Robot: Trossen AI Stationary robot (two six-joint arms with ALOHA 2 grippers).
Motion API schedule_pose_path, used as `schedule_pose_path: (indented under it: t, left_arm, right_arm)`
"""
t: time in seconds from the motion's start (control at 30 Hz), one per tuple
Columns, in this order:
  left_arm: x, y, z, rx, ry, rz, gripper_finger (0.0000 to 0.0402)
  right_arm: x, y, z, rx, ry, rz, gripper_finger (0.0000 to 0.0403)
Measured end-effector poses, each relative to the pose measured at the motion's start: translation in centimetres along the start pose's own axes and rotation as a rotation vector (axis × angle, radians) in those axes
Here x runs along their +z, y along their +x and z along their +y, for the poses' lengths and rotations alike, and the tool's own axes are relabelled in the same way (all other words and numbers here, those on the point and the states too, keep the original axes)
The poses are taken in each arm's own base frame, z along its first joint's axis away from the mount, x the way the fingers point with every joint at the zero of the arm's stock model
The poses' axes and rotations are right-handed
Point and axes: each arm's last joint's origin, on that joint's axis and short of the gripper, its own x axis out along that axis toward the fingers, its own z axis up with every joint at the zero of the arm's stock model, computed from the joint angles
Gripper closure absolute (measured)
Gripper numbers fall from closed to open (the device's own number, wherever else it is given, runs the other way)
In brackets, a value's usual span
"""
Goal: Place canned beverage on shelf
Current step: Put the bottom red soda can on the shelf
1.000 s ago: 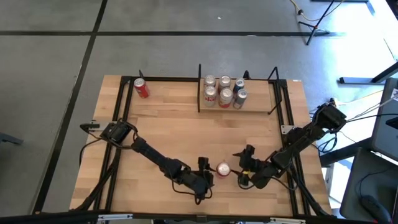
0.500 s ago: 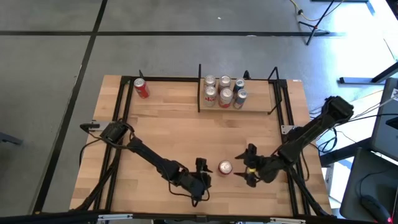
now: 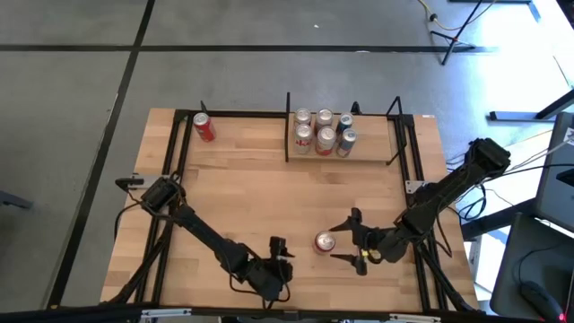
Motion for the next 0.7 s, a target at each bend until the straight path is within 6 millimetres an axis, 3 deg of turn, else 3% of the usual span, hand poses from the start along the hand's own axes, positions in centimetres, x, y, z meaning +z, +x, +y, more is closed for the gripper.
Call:
schedule_pose_path:
  t: [0.43, 0.7]
  left_arm:
    - [0.0, 0.3, 0.5, 0.025, -0.011, 0.004, 0.0113]
    - [-0.1, 0.1, 0.3, 0.022, -0.006, 0.007, 0.0113]
  right_arm:
    - [3.8, 3.9, -0.6, -0.059, -0.020, 0.351, 0.0064]
    - [3.2, 4.3, -0.5, -0.092, -0.030, 0.433, 0.0064]
